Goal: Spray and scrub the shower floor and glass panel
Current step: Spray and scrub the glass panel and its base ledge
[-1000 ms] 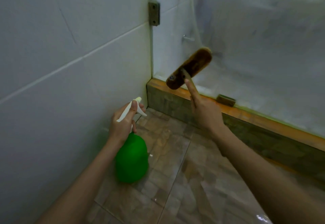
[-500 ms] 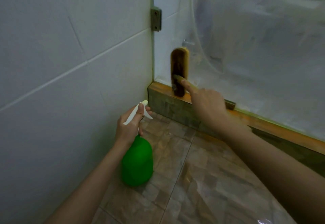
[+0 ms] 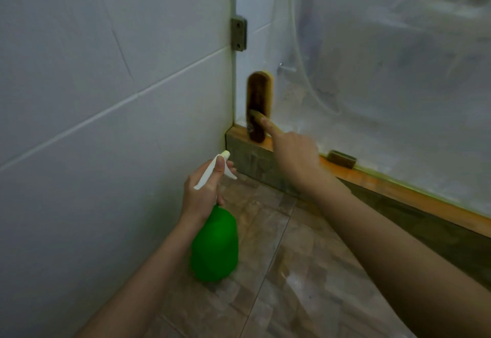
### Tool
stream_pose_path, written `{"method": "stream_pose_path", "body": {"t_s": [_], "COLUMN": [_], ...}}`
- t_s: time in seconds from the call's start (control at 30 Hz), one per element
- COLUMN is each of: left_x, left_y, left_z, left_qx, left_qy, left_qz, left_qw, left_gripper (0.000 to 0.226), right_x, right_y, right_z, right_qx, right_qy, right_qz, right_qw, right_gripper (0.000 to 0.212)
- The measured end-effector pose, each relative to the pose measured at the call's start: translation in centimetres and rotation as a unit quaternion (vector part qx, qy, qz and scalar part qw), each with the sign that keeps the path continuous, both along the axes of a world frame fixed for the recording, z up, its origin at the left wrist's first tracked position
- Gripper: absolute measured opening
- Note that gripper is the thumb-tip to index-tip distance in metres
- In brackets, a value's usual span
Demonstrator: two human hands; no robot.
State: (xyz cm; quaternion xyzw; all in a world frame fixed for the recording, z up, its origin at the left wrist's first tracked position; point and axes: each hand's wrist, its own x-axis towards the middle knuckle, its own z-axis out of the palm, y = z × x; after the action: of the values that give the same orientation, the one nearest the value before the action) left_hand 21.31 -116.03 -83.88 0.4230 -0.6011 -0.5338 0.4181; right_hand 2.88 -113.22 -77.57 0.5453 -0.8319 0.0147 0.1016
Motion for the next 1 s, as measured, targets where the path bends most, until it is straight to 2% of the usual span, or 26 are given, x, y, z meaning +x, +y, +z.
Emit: {"method": "stream_pose_path", "body": {"t_s": [0.1,0.17,0.27,0.37,0.43,0.5,0.6,0.7,0.77,0.87,0.93,1.0], "left_x": [-0.9,-1.4,-2.4,-2.9,-3.4,-3.9,-4.8,-5.4,-5.5,-5.6,-5.9,-6.3], "left_y": [0.6,1.0,1.4,1.6,1.8,2.2,2.9,3.6,4.1,4.5,4.7,4.9], "left_z": [0.1,0.1,-0.1,-0.1,-0.1,-0.2,-0.4,-0.3,0.1,0.7,0.9,0.8], "left_qx": [0.002,0.009,0.023,0.016,0.018,0.014,0.005,0.014,0.02,0.027,0.018,0.012], "left_qy": [-0.008,-0.007,0.008,0.014,0.018,0.013,0.001,0.009,0.017,0.017,0.013,0.004], "left_qz": [0.013,0.003,-0.029,-0.047,-0.058,-0.065,-0.076,-0.088,-0.098,-0.106,-0.114,-0.115], "left_qw": [1.0,1.0,0.999,0.999,0.998,0.998,0.997,0.996,0.995,0.994,0.993,0.993], "left_gripper": [0.031,0.032,0.04,0.036,0.033,0.034,0.034,0.027,0.027,0.036,0.037,0.033], "right_x": [1.8,0.1,-4.6,-6.5,-6.2,-5.3,-4.3,-6.8,-9.3,-10.2,-10.0,-9.6], "right_y": [-4.0,-2.4,6.1,13.4,12.3,8.2,3.5,7.9,14.7,22.3,21.7,17.7], "right_z": [0.3,-0.2,-1.3,-1.3,-1.5,-1.7,-1.2,-2.5,-4.1,-6.1,-7.2,-6.9], "right_qx": [0.002,0.003,0.004,0.015,0.012,-0.016,-0.012,-0.002,-0.056,-0.129,-0.146,-0.137], "right_qy": [-0.018,-0.013,-0.008,0.018,0.011,-0.019,-0.001,0.009,0.008,-0.045,-0.056,-0.035], "right_qz": [0.06,0.059,0.001,-0.094,-0.092,-0.036,0.041,0.006,-0.031,-0.116,-0.121,-0.073], "right_qw": [0.998,0.998,1.0,0.995,0.996,0.999,0.999,1.0,0.998,0.984,0.98,0.987], "right_gripper": [0.079,0.08,0.08,0.08,0.079,0.077,0.071,0.078,0.086,0.081,0.077,0.074]}}
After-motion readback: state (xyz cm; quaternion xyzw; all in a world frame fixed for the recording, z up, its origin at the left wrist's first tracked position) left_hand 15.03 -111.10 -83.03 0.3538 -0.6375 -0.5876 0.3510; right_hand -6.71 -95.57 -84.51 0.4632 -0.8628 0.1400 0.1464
